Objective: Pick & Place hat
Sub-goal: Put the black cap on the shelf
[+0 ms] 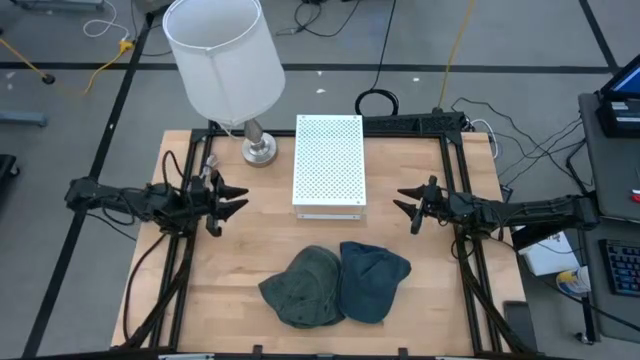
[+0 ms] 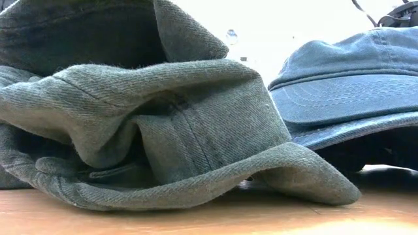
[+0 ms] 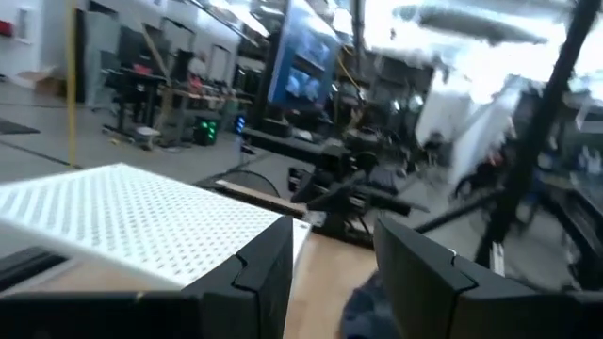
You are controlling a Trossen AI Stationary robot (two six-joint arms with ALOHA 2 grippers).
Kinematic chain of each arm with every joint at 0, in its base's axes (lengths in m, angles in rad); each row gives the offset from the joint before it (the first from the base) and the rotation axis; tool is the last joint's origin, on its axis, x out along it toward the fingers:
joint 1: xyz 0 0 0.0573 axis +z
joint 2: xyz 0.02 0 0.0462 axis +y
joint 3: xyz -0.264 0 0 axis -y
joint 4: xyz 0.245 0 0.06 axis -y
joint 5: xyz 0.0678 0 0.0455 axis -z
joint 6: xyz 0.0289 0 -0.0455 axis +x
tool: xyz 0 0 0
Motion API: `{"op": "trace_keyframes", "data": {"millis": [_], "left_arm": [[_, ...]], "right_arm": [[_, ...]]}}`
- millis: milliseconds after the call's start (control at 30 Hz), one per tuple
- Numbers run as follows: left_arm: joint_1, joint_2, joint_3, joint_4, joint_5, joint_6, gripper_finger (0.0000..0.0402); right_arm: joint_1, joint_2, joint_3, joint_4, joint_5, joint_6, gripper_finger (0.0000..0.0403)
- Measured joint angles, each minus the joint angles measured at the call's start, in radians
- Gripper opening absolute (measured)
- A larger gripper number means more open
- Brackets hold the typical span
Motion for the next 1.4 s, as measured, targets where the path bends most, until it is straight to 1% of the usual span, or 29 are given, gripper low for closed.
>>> {"op": "trace_keyframes", "data": {"millis": [200,333,600,733,1033,1133,1233,1300,1400], "left_arm": [[-0.04,0.128,0.253,-0.31,0.003,0.064,0.0152],[-0.065,0.247,0.411,-0.459,0.0,0.065,0.0152],[-0.116,0.487,0.704,-0.69,-0.004,0.082,0.0152],[-0.146,0.597,0.867,-0.894,-0.004,0.035,0.0152],[-0.208,0.849,1.254,-1.351,0.002,-0.159,0.0152],[-0.214,0.925,1.357,-1.484,0.046,-0.216,0.0152],[-0.214,0.992,1.431,-1.597,0.113,-0.275,0.0152],[-0.214,1.03,1.467,-1.669,0.161,-0.319,0.0152],[-0.214,1.076,1.491,-1.732,0.243,-0.355,0.0152]], "right_arm": [[0.0,0.0,0.0,0.0,0.0,0.0,0.0169],[0.0,0.0,0.0,0.0,0.0,0.0,0.0169],[0.0,0.0,0.0,0.0,0.0,0.0,0.0169],[0.0,0.0,0.0,0.0,0.0,0.0,0.0169],[0.0,0.0,0.0,0.0,0.0,0.0,0.0169],[0.0,0.0,0.0,0.0,0.0,0.0,0.0169],[0.0,0.0,0.0,0.0,0.0,0.0,0.0169],[0.0,0.0,0.0,0.0,0.0,0.0,0.0169],[0.0,0.0,0.0,0.0,0.0,0.0,0.0169]]}}
